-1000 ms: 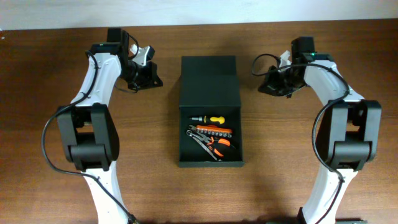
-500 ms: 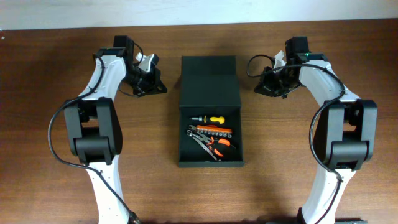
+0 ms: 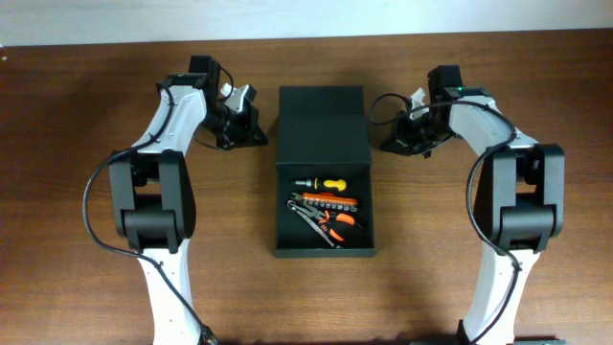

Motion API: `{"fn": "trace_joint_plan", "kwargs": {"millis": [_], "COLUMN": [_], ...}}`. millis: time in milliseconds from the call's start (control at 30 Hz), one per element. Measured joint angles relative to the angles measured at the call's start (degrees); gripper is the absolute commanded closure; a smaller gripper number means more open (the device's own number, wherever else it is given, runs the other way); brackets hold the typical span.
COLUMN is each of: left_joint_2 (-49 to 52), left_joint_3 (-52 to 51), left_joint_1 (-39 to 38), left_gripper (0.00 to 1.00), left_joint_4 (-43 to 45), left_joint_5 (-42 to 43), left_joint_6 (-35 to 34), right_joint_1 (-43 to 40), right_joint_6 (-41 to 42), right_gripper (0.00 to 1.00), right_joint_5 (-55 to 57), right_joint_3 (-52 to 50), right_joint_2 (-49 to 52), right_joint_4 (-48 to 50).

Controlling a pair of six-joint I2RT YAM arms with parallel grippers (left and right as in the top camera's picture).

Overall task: Pack container
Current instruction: 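Move both grippers to the raised lid at the box's back edge, then grip the lid edges with both grippers and lift it upright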

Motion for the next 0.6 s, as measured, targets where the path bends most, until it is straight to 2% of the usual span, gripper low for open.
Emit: {"fn": "trace_joint_plan", "kwargs": {"millis": [600], "left_joint_2": [0.94], "left_joint_3": [-0.81], "left_joint_1": [-1.70], "left_gripper": [0.98], "left_joint_4": [0.85], "left_joint_5": [0.44], "left_joint_6": [-0.90], "right_joint_1": [1.51], "right_joint_6": [0.42], "right_gripper": [0.96], "right_joint_5": [-1.05], "right_joint_3": [0.00], "right_joint_2": [0.00], "right_joint_4": [0.24]}}
